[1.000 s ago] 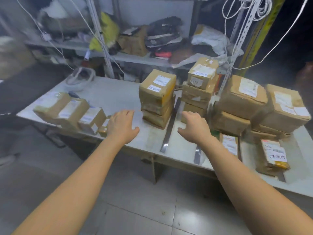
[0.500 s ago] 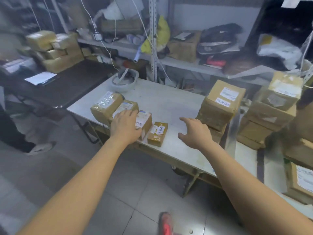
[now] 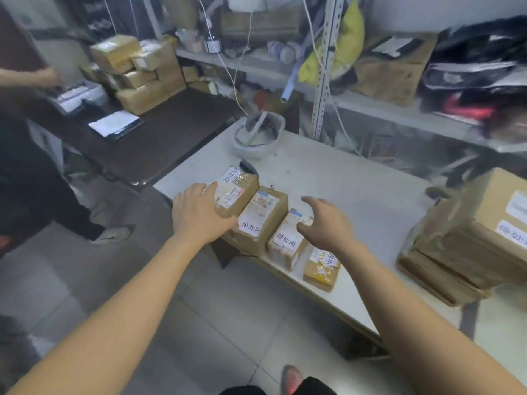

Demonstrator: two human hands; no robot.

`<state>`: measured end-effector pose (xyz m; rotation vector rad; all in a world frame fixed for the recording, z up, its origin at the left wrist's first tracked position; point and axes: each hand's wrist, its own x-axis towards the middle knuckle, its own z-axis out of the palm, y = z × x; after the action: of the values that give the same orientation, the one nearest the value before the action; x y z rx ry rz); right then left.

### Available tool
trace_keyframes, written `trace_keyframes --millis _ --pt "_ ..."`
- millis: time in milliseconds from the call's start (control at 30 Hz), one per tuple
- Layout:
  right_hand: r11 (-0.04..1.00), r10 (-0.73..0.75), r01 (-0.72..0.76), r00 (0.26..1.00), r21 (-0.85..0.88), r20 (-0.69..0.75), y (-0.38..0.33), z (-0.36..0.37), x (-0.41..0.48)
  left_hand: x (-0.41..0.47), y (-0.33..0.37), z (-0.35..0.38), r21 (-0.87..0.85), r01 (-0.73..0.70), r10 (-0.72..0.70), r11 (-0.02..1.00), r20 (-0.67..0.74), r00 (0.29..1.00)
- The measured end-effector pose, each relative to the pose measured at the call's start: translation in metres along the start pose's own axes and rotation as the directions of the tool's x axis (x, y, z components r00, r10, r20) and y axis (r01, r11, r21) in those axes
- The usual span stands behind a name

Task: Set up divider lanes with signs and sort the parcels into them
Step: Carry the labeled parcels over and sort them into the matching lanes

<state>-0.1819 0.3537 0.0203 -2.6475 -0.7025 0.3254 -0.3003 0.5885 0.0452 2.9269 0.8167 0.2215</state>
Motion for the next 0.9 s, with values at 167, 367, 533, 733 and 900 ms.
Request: trace_keyframes --millis 167,367,533,733,900 --pt "0.995 0.083 -0.084 0.996 0.048 0.026 -0.027 0.026 0.029 0.032 -0.031 0.030 -0.047 0.051 -0.050 0.998 0.016 0.999" --pt "0.961 0.238 -0.237 0.971 0.143 0.011 -0.072 0.064 0.048 0.055 -0.060 0.067 -0.265 0.047 -0.019 0.963 0.105 0.994" --pt "0.888 0.414 -0.399 0.910 0.229 -0.020 -0.116 0.102 0.051 0.067 -0.080 0.077 -0.471 0.072 0.039 0.879 0.223 0.974" --pt "0.752 0.633 -0.576 0.767 0.322 -0.105 -0.154 0.131 0.054 0.085 -0.104 0.077 -0.580 0.025 0.108 0.814 0.194 0.975" --pt "0.637 0.755 -0.673 0.644 0.377 -0.125 -0.178 0.153 0.056 0.093 -0.115 0.069 -0.639 0.013 0.126 0.769 0.172 0.977"
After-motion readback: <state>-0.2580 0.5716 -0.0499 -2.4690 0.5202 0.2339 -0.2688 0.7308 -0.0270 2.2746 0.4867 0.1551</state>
